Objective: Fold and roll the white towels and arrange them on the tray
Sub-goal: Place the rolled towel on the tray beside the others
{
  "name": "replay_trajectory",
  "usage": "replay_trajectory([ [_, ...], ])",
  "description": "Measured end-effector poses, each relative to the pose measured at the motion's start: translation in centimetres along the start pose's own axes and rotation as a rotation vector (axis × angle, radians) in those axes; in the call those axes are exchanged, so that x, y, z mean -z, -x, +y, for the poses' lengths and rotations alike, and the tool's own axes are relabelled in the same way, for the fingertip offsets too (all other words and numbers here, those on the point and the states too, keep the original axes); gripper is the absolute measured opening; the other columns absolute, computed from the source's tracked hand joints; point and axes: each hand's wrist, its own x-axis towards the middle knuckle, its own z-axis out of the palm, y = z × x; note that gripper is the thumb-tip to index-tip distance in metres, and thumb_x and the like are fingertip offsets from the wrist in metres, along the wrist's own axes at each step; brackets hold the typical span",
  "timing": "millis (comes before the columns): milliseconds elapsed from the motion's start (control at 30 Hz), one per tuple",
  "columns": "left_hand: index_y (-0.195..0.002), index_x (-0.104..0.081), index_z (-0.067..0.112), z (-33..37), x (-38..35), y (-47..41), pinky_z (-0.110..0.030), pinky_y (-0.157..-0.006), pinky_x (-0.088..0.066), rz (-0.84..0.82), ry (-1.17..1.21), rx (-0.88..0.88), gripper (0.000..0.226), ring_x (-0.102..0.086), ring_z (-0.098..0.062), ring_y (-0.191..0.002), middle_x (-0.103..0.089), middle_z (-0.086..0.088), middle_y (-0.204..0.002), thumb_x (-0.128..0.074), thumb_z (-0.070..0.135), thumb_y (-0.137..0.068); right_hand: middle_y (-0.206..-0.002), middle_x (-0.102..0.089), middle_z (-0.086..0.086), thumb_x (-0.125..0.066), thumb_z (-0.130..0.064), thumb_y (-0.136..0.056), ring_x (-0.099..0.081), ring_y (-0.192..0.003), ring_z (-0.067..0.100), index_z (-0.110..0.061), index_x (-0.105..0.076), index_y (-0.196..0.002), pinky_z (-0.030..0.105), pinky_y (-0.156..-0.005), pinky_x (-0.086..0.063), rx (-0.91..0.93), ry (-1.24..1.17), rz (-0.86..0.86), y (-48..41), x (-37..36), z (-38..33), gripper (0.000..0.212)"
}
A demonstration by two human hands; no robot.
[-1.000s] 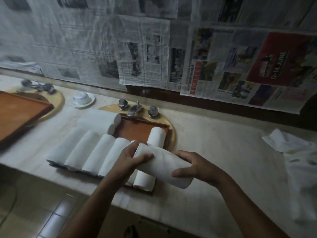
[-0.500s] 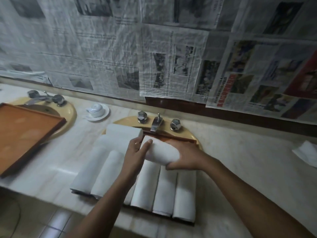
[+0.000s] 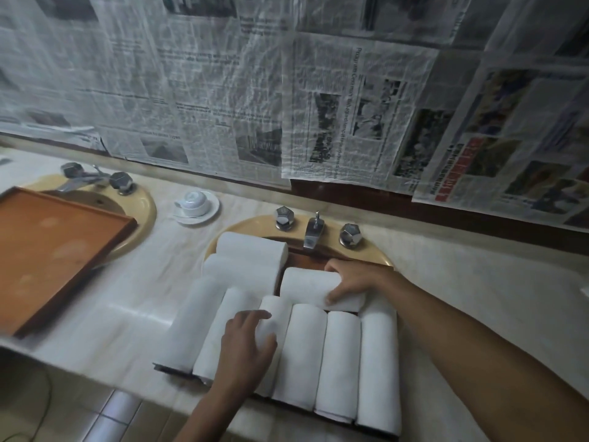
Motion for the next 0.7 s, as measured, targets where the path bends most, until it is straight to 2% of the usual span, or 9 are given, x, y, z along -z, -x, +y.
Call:
replay_trajectory([
  [133, -0.122, -0.064, 0.032, 0.0, -0.3, -0.4, -0.036, -0.09, -0.039, -0.008, -0.095, -0.051, 0.036, -0.05, -0.018, -0.113, -0.055, 0.01, -0.126, -0.067, 0.029, -0.086, -0.116, -0.061, -0.018, -0.078, -0.072, -0.061, -0.059, -0.107, 0.006, -0.04, -0.054, -0.12, 0.039, -0.101, -0.049, 0.02, 0.042, -0.028, -0.8, -1.3, -0.1, 0.071],
  [267, -0.121, -0.066, 0.026, -0.4, -0.9, -0.8, -0.038, -0.087, -0.049, -0.056, -0.149, -0.127, 0.04, -0.057, -0.025, -0.107, -0.057, 0.002, -0.124, -0.064, 0.028, -0.081, -0.118, -0.056, -0.005, -0.07, -0.066, -0.079, -0.057, -0.114, 0.018, -0.031, -0.057, -0.134, 0.039, -0.102, -0.045, 0.076, 0.136, -0.008, 0.2, -1.2, -0.6, 0.066],
  [333, -0.123, -0.065, 0.025, -0.6, -1.1, -0.9, -0.032, -0.09, -0.048, -0.076, -0.151, -0.145, 0.041, -0.054, -0.024, -0.11, -0.053, 0.002, -0.126, -0.069, 0.02, -0.083, -0.125, -0.053, -0.001, -0.07, -0.064, -0.079, -0.055, -0.121, 0.022, -0.033, -0.053, -0.14, 0.039, -0.103, -0.043, 0.08, 0.179, 0.029, 0.6, -1.5, -0.9, 0.071],
  [467, -0.121, -0.065, 0.026, -0.8, -1.2, -1.0, -0.028, -0.085, -0.047, -0.064, -0.147, -0.158, 0.044, -0.054, -0.022, -0.109, -0.052, 0.004, -0.124, -0.072, 0.013, -0.08, -0.146, -0.044, 0.004, -0.078, -0.058, -0.074, -0.043, -0.135, 0.026, -0.035, -0.03, -0.157, 0.039, -0.108, -0.041, 0.059, 0.257, 0.136, 0.6, -3.2, -1.0, 0.098],
  [567, -0.121, -0.065, 0.026, -0.7, -1.3, -1.1, -0.026, -0.084, -0.045, -0.061, -0.143, -0.162, 0.044, -0.052, -0.02, -0.108, -0.05, 0.005, -0.123, -0.071, 0.013, -0.08, -0.141, -0.051, 0.002, -0.08, -0.049, -0.075, -0.049, -0.129, 0.025, -0.034, -0.037, -0.149, 0.04, -0.101, -0.047, 0.091, 0.263, 0.193, 0.8, -3.7, -1.2, 0.087],
  [700, -0.121, -0.065, 0.025, -0.6, -1.3, -1.2, -0.025, -0.085, -0.043, -0.06, -0.141, -0.153, 0.043, -0.051, -0.019, -0.108, -0.049, 0.005, -0.123, -0.071, 0.012, -0.08, -0.123, -0.06, 0.0, -0.074, -0.045, -0.074, -0.057, -0.105, 0.022, -0.035, -0.043, -0.132, 0.041, -0.085, -0.051, 0.083, 0.266, 0.184, 0.8, -2.9, -1.9, 0.066],
])
